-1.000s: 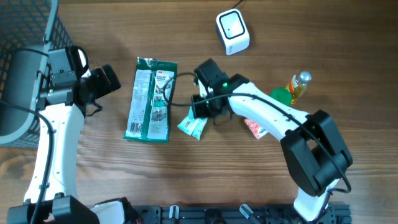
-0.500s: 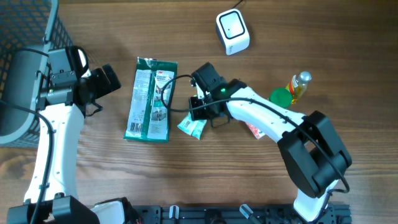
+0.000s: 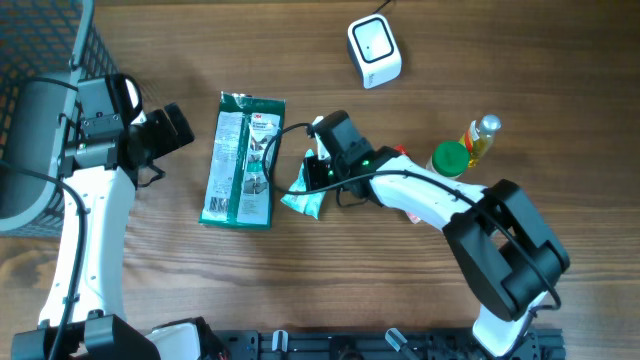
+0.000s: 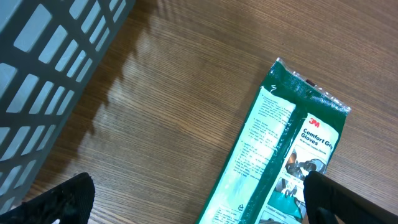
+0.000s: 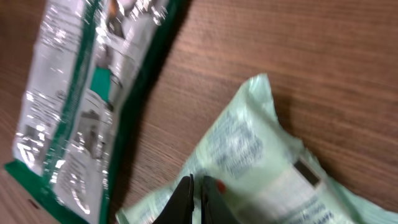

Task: Scan the item barcode

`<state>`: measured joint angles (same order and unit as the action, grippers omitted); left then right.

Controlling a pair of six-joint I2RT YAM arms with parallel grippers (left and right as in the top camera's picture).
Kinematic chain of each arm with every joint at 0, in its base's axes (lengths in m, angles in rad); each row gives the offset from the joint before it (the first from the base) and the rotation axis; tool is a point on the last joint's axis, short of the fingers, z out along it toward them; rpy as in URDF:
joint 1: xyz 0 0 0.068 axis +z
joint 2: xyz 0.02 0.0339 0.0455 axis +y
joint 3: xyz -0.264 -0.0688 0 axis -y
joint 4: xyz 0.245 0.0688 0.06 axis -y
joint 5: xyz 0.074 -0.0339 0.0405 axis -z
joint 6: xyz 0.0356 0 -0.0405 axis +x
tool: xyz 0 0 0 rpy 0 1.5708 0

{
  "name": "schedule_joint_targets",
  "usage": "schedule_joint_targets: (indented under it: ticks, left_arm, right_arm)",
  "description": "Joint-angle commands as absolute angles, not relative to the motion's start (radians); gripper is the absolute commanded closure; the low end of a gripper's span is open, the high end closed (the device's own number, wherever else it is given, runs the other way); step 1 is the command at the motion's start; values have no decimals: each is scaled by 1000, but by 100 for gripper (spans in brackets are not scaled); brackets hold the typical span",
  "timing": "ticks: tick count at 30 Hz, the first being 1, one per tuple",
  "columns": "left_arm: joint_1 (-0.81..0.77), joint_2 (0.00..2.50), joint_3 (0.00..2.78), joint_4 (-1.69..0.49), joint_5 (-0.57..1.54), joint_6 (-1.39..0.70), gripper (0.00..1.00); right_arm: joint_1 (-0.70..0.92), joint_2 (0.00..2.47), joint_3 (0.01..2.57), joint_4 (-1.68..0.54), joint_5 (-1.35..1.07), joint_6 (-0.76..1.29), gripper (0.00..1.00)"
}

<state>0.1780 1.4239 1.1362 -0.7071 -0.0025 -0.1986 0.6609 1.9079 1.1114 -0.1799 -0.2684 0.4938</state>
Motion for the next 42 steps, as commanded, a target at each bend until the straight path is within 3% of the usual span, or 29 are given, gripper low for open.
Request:
schedule_joint_targets:
  ticks: [1,5,11,20,23,31,42]
  left_arm:
    - [181,1422,1141,-704,-6,-186,0]
    - [181,1422,1141,-704,-6,-186,0]
    - [181,1422,1141,-704,-6,-186,0]
    - [181,1422,1141,-704,-6,-186,0]
    - [182,1422,1141,-704,-6,-186,0]
    - [181,1422,1141,-704,-6,-186,0]
    - [181,1422,1141,-704,-6,-186,0]
  right_arm:
    - [630,1785,1168,-147,-317,506,93]
    - [624,1755,1166,-253,-385,486,96]
    - [625,1845,1071,-209,-607,422,96]
    - [614,1875,807,304,-837,485,96]
    - [601,1875,757,429,-835,543,96]
    - [597,1876,743,434,-645,653,96]
    - [597,1959,743,516,-607,656,96]
